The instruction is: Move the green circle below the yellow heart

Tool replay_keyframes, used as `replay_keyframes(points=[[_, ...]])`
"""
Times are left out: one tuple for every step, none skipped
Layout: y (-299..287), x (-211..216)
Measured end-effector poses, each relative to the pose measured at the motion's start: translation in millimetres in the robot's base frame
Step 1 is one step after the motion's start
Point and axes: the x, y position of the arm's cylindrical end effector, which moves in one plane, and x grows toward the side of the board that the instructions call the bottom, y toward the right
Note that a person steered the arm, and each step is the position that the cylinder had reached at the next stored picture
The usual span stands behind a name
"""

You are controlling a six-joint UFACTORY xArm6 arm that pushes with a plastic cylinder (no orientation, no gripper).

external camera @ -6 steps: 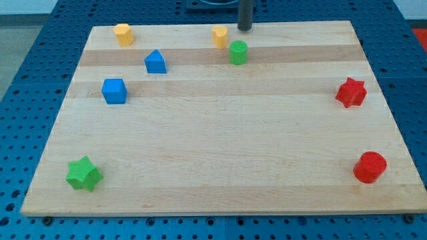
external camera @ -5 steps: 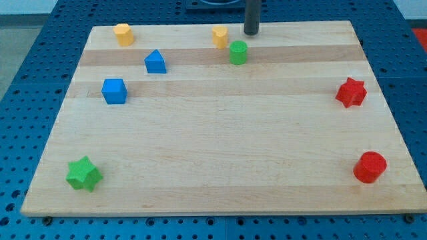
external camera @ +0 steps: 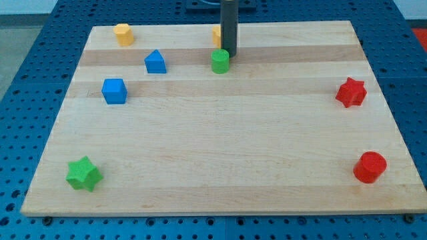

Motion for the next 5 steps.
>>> replay_keyframes(points=[[-13, 0], [-15, -3], [-15, -15], [-15, -25], [-15, -31]])
